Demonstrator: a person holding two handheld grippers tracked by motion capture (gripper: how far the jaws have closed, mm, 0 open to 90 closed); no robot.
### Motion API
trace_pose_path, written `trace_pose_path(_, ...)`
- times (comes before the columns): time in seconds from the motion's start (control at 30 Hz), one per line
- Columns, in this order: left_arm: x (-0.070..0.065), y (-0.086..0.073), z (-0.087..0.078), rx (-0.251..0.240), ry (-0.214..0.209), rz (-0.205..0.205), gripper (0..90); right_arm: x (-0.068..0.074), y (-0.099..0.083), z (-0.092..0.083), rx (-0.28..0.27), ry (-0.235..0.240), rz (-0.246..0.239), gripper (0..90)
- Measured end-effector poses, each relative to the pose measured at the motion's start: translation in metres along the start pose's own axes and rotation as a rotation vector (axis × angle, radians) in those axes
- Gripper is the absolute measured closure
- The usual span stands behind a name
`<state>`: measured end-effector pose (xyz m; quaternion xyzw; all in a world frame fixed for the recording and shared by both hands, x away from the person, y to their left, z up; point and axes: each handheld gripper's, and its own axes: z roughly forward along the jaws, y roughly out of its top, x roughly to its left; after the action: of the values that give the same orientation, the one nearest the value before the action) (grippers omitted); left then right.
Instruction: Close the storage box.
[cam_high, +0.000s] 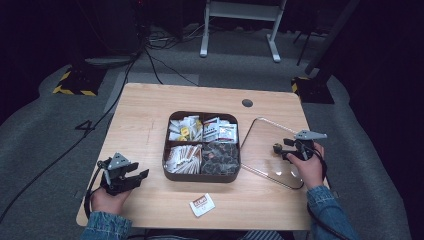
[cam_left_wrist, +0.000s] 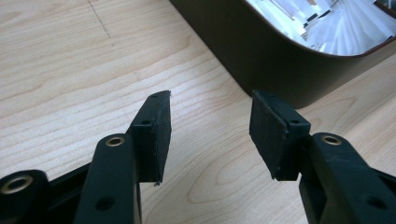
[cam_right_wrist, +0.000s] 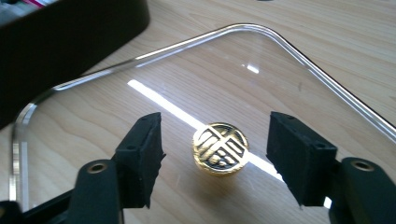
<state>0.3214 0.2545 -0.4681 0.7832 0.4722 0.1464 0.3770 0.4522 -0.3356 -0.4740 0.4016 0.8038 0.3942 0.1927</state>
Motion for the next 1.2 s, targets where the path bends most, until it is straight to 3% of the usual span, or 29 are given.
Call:
trace_pose_path(0.1,0.001,-0.001,0.003,0.019,0.016,-0.007,48.8,-0.003,-0.003,0.004,0.013,-0.002,0.004,36.4)
trace_pose_path(0.43,0.001,-0.002,0.007,0.037,0.004,-0.006,48.6,-0.004,-0.011,0.016,0.057,0.013,0.005,44.6)
trace_pose_path(0.63,0.001,-0.002,0.007,0.037,0.003,-0.008,48.5,-0.004,-0.013,0.020,0.054,0.016,-0.006,58.0)
trace_pose_path(0.8,0.002,-0.002,0.007,0.039,-0.001,-0.009,48.5,-0.002,-0.012,0.020,0.051,0.005,-0.019,58.6)
trace_pose_path(0.97,0.003,-0.002,0.007,0.035,-0.002,-0.012,48.5,-0.004,-0.011,0.017,0.045,0.009,-0.002,58.7)
trace_pose_path(1.2,0.002,-0.002,0.007,0.031,-0.001,-0.012,48.5,-0.007,-0.004,0.001,0.006,0.019,-0.003,58.7)
